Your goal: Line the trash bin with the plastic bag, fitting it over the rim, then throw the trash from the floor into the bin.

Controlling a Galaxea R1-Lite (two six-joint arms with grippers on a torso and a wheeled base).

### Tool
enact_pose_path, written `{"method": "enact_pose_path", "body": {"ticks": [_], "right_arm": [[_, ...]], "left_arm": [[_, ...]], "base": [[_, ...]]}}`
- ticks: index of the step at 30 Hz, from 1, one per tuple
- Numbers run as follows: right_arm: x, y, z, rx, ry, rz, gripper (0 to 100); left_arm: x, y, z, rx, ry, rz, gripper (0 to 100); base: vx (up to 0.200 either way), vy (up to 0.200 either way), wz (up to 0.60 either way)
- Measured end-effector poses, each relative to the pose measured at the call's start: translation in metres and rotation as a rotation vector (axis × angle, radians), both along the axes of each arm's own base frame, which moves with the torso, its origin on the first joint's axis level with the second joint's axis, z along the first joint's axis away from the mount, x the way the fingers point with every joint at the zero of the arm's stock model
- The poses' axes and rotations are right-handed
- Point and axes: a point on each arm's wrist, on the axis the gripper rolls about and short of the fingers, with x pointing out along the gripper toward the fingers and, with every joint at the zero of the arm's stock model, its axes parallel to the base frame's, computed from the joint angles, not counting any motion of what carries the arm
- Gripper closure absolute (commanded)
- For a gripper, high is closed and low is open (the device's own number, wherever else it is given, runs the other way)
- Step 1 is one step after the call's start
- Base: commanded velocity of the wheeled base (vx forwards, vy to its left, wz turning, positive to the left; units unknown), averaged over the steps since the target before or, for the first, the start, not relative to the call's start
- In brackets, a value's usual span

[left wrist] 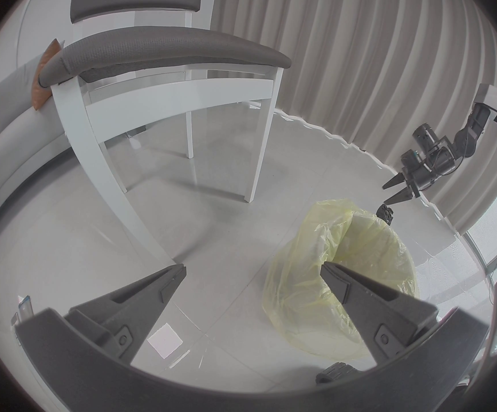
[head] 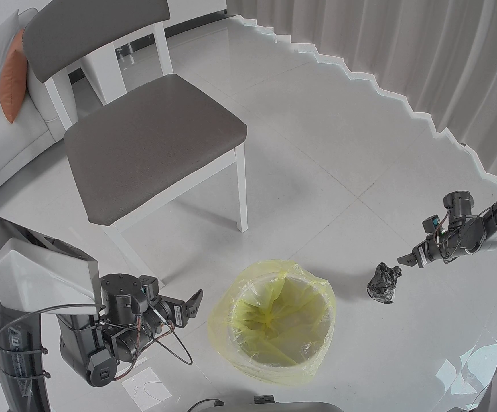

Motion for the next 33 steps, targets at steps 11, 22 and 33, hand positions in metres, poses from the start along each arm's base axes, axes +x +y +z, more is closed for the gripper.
{"method": "enact_pose_path", "body": {"ticks": [11, 22, 33], "right_arm": [[0.02, -0.009, -0.047, 0.019, 0.075, -0.014, 0], [0.03, -0.007, -0.092, 0.046, 0.269, -0.002, 0], [0.048, -0.004, -0.093, 0.046, 0.297, 0.014, 100]], "left_arm": [[-0.005, -0.003, 0.003, 0.002, -0.005, 0.008, 0], [0.0, -0.006, 0.001, 0.004, -0.015, 0.01, 0], [0.003, -0.012, 0.002, 0.004, -0.036, 0.01, 0]], "base": [[0.0, 0.0, 0.0], [0.0, 0.0, 0.0], [0.0, 0.0, 0.0]]}}
